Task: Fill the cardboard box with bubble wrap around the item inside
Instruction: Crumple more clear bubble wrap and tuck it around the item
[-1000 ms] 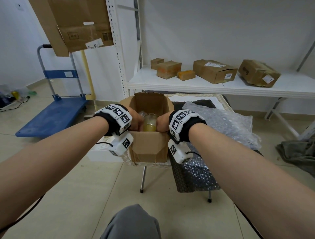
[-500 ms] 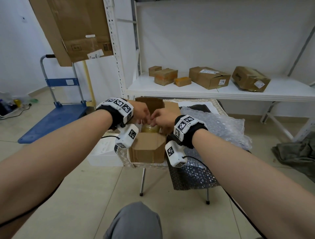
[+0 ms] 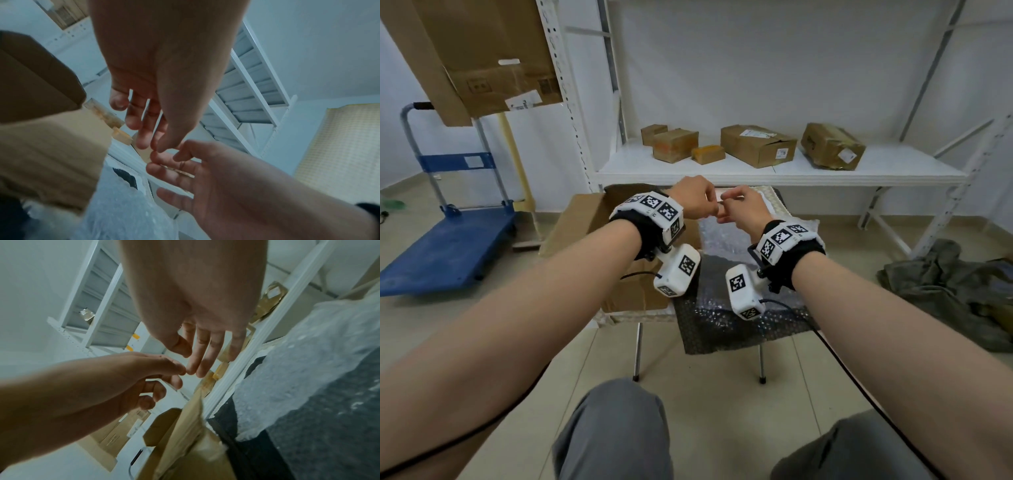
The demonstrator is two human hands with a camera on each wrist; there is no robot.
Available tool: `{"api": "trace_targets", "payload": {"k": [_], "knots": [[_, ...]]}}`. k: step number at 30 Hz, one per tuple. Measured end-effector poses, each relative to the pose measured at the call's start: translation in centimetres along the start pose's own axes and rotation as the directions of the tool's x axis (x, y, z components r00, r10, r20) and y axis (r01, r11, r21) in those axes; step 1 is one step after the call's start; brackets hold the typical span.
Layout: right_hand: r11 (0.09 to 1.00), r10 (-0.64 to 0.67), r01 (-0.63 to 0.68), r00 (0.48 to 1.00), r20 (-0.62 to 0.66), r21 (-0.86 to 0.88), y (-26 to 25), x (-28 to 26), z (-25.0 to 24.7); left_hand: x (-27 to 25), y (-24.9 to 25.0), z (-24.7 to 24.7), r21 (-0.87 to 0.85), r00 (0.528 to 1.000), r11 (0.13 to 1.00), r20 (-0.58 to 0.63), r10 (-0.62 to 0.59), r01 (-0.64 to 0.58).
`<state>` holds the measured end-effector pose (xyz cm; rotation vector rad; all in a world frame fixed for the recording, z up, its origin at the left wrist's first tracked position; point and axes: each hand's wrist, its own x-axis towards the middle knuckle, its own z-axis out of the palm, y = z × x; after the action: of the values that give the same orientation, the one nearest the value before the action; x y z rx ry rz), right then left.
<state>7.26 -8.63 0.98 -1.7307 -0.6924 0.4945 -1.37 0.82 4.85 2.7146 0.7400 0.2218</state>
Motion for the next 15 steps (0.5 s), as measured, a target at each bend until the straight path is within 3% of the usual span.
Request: {"api": "trace_targets", "payload": {"k": [9,15], "knots": [[0.985,0.163,-0.155,0.978,-0.130,0.070,5.1,-0.5,-4.6,0.5,4.8,6.1,-0.057,0.992,0.998,0.122,0.035,-0.029],[0.964,0.264,-0.262,0.943,-0.203,0.039,12.9,3.0,-5.3,0.9,4.1,11.8,-0.042,0.967,0.999,0.254,0.038,-0.028]]}}
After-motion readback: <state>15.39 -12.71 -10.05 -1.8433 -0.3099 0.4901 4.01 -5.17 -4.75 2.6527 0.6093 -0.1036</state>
